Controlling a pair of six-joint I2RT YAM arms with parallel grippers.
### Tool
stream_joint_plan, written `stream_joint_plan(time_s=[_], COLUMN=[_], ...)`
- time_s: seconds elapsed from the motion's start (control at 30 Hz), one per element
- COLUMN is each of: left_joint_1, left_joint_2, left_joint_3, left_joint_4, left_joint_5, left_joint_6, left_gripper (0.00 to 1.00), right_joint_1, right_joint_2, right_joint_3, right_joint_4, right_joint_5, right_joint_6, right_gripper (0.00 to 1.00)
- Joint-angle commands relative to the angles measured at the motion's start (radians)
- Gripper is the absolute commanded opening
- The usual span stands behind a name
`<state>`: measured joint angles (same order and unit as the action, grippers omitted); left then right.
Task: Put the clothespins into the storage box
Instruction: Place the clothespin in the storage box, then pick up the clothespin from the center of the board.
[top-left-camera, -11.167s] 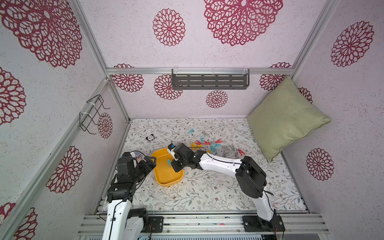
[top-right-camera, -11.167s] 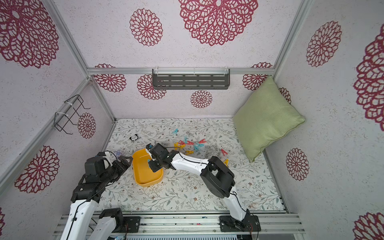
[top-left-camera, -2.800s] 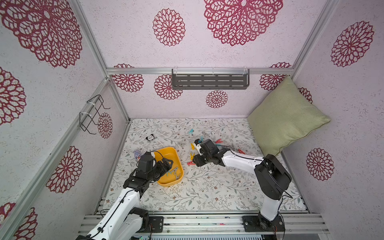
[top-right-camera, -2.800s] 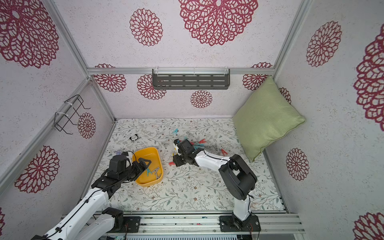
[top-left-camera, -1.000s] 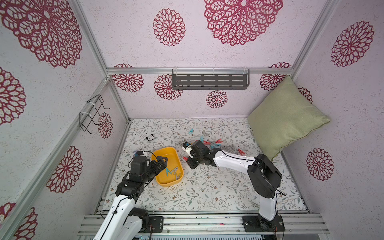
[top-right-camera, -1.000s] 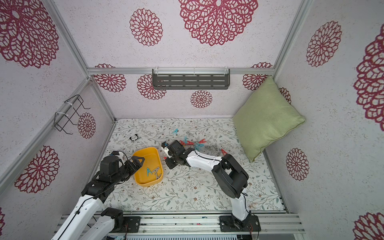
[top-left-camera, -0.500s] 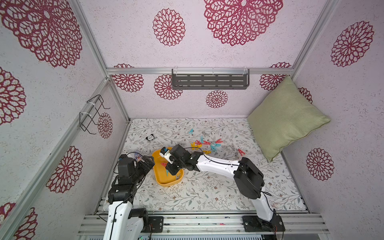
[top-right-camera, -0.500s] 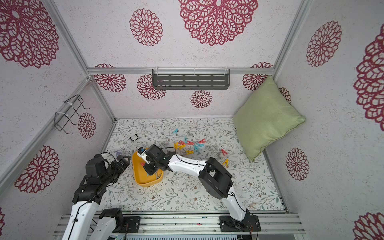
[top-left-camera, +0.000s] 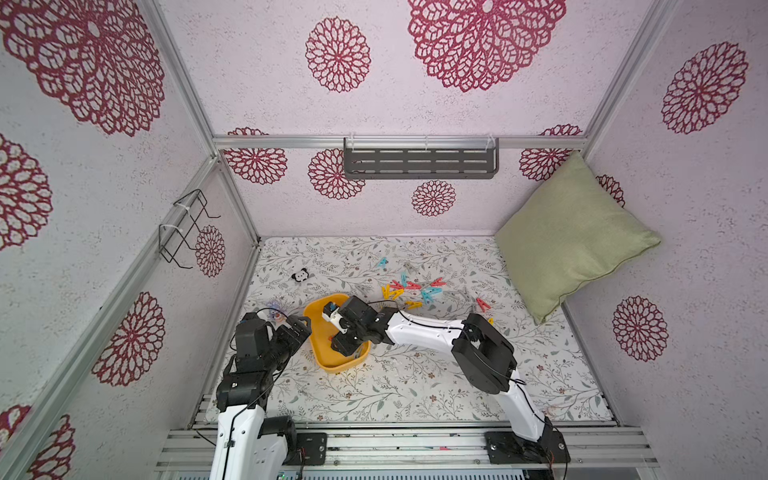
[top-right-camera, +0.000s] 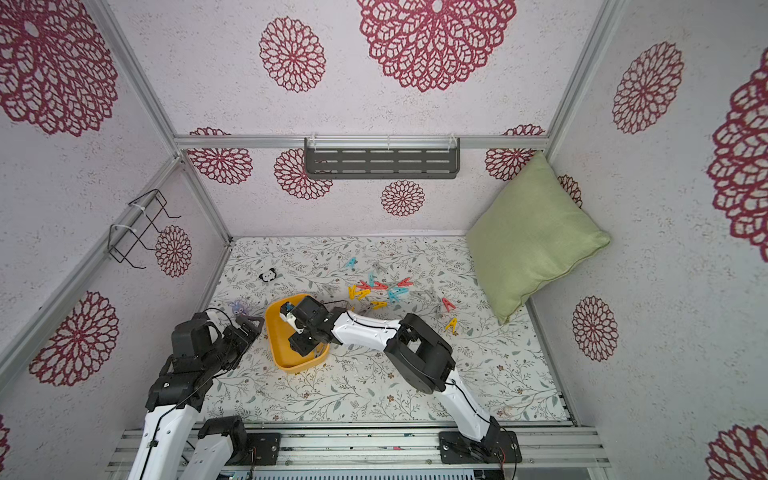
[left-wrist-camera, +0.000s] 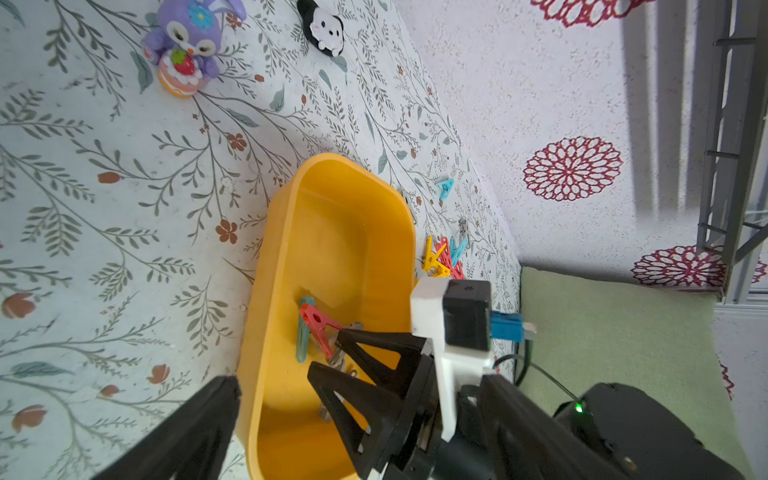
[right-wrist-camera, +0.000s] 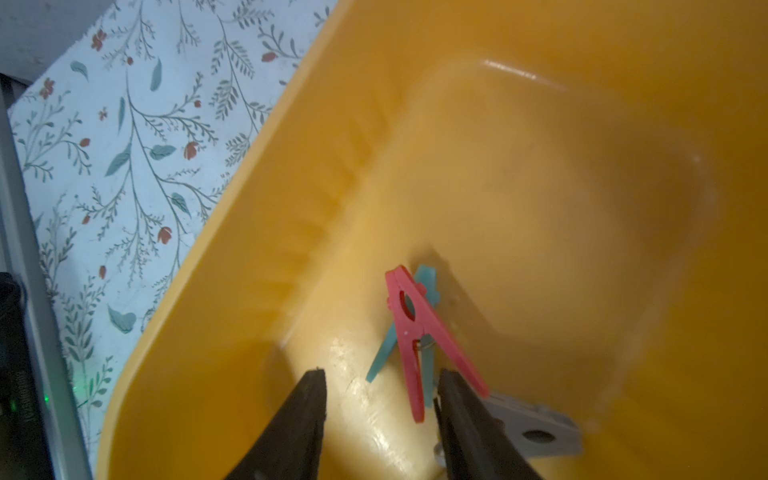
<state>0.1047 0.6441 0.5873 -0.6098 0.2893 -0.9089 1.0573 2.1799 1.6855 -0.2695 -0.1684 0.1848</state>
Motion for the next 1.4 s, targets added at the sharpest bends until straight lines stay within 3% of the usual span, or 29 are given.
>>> stream_joint_plan(time_s=[0.0,0.23,0.47,0.6,0.73,1.37], left_joint_1=[-0.021,-0.144,-0.341,-0.441,-0.51,-0.538], left_joint_2=[0.018,0.087,0.227,0.317,0.392,0.356], left_joint_3=[0.01,0.036,0.061,0.087,0.11,0.077], left_joint_4=[0.041,0.1,0.207,0.261,0.296,0.285], left_joint_5=[0.025,-0.024,-0.097,-0.147,-0.173,-0.217], left_joint_6=[0.011,-0.006,-0.035,-0.047,-0.054,-0.052], left_gripper=[0.97,0.98,1.0,0.99,0.99,0.99], right_joint_1=[-0.028,-0.111,-0.27,-0.349,-0.361,-0.355], right_joint_2=[-0.136,-0.287,-0.455,-0.476,-0.437,-0.242], right_joint_3=[-0.005,-0.113,-0.37,-0.483,-0.527,-0.482], right_joint_4=[0.016,-0.006,0.039,0.083,0.137,0.23], right_joint_5=[0.046,0.15,0.197,0.191,0.177,0.148], right_joint_6=[0.014,0.054,0.114,0.158,0.199,0.286], right_gripper=[0.5,0.46,0.44,0.43,0.42,0.51])
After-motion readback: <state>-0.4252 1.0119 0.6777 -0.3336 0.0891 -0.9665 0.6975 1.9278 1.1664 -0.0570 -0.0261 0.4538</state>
